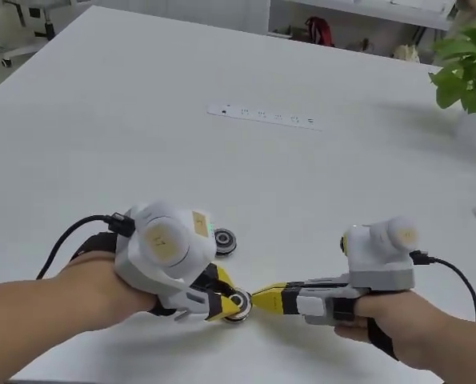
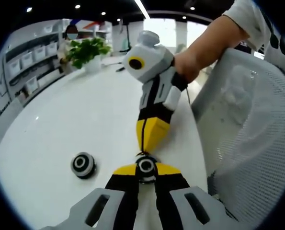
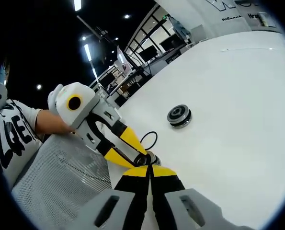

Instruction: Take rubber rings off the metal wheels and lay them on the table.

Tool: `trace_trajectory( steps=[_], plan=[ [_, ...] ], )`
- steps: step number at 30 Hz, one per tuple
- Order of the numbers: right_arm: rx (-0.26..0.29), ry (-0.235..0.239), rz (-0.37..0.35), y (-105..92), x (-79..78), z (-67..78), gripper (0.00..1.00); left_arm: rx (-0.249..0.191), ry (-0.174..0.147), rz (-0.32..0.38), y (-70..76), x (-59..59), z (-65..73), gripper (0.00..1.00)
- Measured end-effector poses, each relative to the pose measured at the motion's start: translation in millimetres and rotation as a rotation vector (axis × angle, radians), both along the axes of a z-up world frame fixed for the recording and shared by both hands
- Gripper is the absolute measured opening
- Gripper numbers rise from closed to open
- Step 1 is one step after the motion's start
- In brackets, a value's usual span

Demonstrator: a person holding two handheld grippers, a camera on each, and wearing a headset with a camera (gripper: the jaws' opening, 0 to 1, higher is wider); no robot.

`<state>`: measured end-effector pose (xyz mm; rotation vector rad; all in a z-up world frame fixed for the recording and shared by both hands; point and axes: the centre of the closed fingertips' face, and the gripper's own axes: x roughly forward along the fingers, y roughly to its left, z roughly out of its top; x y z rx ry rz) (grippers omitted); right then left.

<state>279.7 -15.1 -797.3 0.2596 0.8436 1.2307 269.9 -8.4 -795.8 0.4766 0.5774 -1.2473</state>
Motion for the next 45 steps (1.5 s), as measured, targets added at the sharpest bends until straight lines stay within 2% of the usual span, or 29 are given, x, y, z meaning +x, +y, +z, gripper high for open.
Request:
trace_trajectory(
  steps=[35,41,45],
  plan=[
    [0.009,0.003,0.029,6.7,-5.2,6.8,0.0,0.009,0.0,0.0,0.2,0.0,0.4,0.11],
    [0.018,0.003,0.047,12.1,-8.8,10.6,0.0,0.011,0.001,0.002,0.3,-0.1,0.2,0.11],
    [0.047,-0.002,0.061,21.9,-11.8,17.9,0.0,0.008,0.0,0.002,0.5,-0.1,0.3,0.12]
  ],
)
